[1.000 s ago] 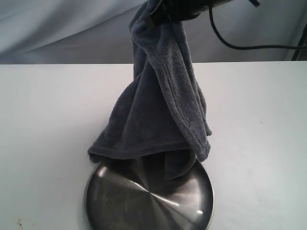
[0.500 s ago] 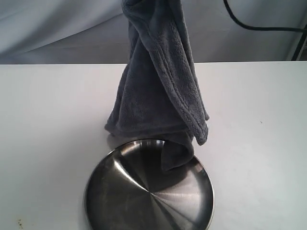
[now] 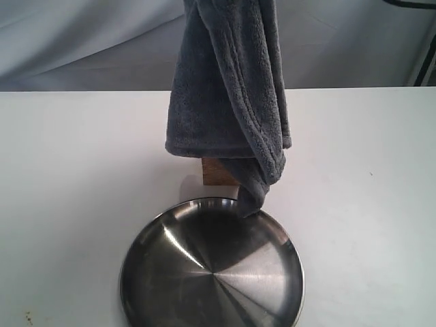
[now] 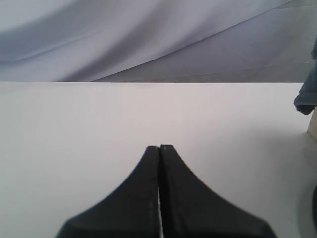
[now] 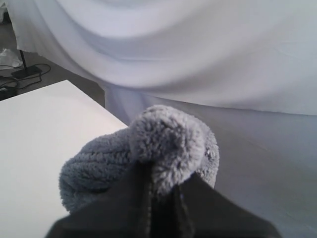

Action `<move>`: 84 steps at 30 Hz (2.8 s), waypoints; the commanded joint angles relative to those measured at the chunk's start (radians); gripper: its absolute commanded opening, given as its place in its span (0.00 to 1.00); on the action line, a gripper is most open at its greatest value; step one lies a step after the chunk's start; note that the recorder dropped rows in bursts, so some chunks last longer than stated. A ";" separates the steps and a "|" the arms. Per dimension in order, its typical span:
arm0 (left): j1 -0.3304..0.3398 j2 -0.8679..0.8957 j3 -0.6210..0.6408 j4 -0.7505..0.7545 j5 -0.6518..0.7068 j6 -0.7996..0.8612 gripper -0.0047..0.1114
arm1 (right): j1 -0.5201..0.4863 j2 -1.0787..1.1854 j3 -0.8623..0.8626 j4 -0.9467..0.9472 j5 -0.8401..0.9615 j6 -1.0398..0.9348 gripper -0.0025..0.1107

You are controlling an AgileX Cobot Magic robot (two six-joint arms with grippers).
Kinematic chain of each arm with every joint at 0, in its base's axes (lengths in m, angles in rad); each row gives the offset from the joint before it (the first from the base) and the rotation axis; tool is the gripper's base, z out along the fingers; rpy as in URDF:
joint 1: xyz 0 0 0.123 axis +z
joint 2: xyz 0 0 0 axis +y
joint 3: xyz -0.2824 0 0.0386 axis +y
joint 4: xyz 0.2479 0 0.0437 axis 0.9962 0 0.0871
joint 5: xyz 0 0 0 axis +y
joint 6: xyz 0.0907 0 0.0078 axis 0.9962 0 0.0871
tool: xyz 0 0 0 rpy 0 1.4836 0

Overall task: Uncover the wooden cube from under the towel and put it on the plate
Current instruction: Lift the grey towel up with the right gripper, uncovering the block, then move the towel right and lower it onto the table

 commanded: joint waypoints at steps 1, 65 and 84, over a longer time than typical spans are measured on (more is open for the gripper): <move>-0.005 -0.003 0.000 0.002 -0.011 -0.002 0.04 | 0.002 -0.068 -0.007 0.011 -0.048 -0.027 0.02; -0.005 -0.003 0.000 0.002 -0.011 -0.002 0.04 | -0.223 0.341 0.525 -0.443 -0.057 0.209 0.06; -0.005 -0.003 0.000 0.002 -0.011 -0.002 0.04 | -0.223 0.168 0.521 -0.457 -0.038 0.174 0.95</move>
